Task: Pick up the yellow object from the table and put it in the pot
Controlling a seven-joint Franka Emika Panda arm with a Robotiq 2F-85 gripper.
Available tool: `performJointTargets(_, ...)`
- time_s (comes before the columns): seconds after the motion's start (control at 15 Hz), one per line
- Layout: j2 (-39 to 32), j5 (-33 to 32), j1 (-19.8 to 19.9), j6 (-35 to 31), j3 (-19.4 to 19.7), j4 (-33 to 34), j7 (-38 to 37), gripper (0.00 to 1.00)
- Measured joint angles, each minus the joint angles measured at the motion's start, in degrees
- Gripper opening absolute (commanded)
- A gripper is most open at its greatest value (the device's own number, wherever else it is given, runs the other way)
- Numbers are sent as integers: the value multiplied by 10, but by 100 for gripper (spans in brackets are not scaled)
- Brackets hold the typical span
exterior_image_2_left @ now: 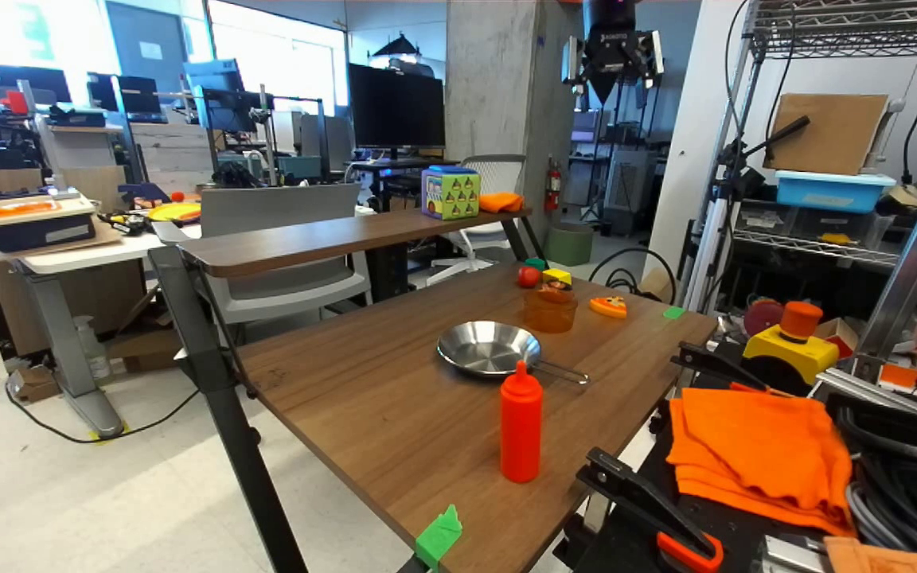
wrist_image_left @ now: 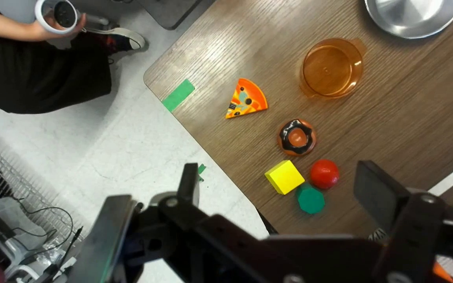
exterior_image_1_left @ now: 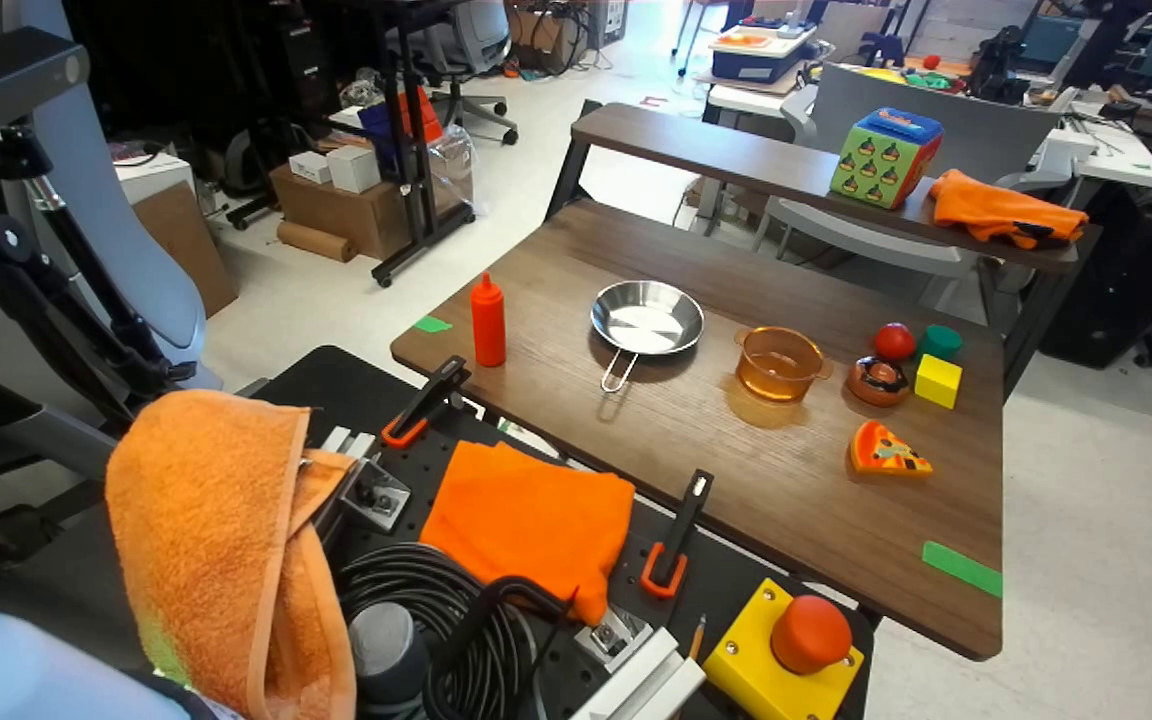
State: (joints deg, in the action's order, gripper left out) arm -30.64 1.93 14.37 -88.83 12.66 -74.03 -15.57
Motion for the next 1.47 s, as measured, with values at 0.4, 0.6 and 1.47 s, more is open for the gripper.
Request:
performJointTargets(0.4, -76, -1, -2, 47, -7, 85, -1, 100)
performJointTargets(0.6, -72, -18, -5, 23, -6, 91, 13, 100)
performJointTargets(1.47, 10, -36, -30, -157, 6, -20, -67, 100)
